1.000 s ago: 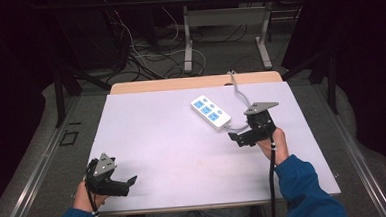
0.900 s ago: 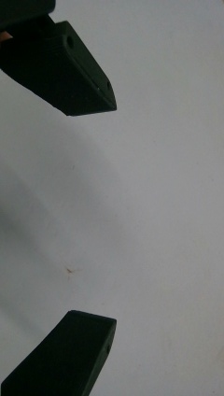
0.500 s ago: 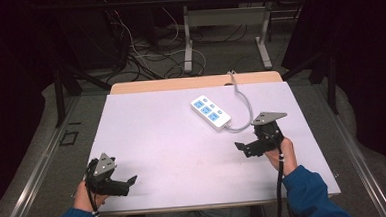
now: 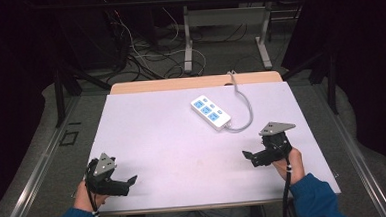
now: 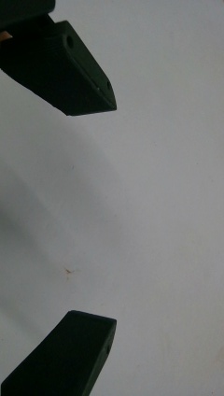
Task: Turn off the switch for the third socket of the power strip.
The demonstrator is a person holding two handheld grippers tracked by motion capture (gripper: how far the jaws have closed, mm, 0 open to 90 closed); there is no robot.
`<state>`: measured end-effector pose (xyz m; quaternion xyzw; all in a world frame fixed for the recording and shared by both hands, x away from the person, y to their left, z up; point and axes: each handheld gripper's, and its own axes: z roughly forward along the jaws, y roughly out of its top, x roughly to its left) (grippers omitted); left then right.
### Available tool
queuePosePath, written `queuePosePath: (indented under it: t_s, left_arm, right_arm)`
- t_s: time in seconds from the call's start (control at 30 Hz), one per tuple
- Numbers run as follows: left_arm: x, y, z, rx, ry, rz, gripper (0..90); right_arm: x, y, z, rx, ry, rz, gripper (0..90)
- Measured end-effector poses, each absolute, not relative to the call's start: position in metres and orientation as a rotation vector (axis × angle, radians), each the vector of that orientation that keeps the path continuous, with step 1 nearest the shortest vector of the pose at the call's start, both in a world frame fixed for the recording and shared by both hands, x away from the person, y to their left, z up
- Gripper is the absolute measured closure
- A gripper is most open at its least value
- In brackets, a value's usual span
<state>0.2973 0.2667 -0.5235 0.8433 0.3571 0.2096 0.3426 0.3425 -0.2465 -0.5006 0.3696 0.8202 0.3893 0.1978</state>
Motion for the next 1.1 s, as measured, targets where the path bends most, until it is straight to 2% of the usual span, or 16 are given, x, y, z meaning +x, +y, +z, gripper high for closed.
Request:
queuePosePath:
  t_s: [1.1]
  left_arm:
    - [0.297, 0.267, -0.524, 2.187, 0.931, 0.544, 0.2]
  right_arm:
    - [0.299, -0.261, -0.519, 1.028, 2.292, 1.017, 0.0]
